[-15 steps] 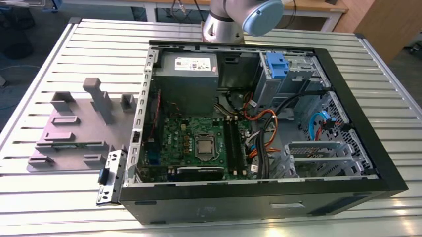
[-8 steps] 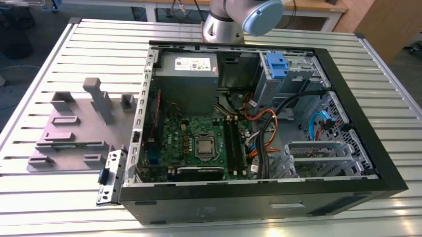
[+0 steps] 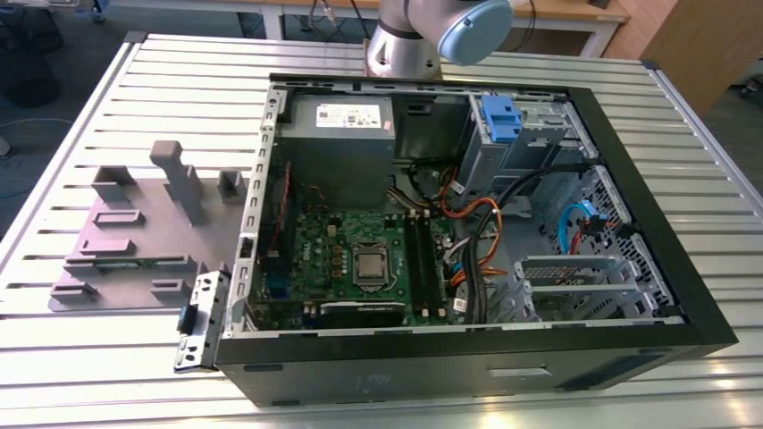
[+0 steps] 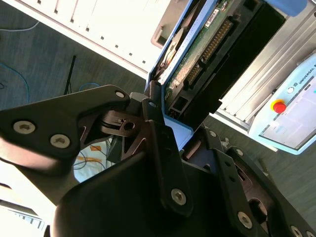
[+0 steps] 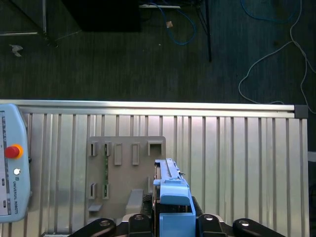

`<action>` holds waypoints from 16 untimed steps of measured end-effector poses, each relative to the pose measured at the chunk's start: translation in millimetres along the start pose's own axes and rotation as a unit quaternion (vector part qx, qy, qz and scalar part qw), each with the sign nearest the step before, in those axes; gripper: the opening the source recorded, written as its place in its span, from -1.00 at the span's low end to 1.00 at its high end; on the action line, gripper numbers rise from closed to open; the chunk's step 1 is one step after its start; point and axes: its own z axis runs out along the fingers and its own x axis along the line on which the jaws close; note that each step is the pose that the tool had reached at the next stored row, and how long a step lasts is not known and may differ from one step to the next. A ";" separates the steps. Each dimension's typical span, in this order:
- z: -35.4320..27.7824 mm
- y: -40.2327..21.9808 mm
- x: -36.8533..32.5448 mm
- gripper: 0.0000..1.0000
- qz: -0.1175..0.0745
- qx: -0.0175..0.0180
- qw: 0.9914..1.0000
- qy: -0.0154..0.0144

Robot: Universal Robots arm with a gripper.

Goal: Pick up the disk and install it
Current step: 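Pick up the disk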

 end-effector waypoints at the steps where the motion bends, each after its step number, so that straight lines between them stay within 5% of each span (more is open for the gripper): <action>1: -0.2 0.0 0.0 -0.26 0.000 0.000 1.000 0.000; 10: -0.2 -0.4 0.0 -0.26 0.000 0.000 1.000 0.000; 16: -0.5 -6.3 0.0 -0.26 0.000 0.000 1.000 0.000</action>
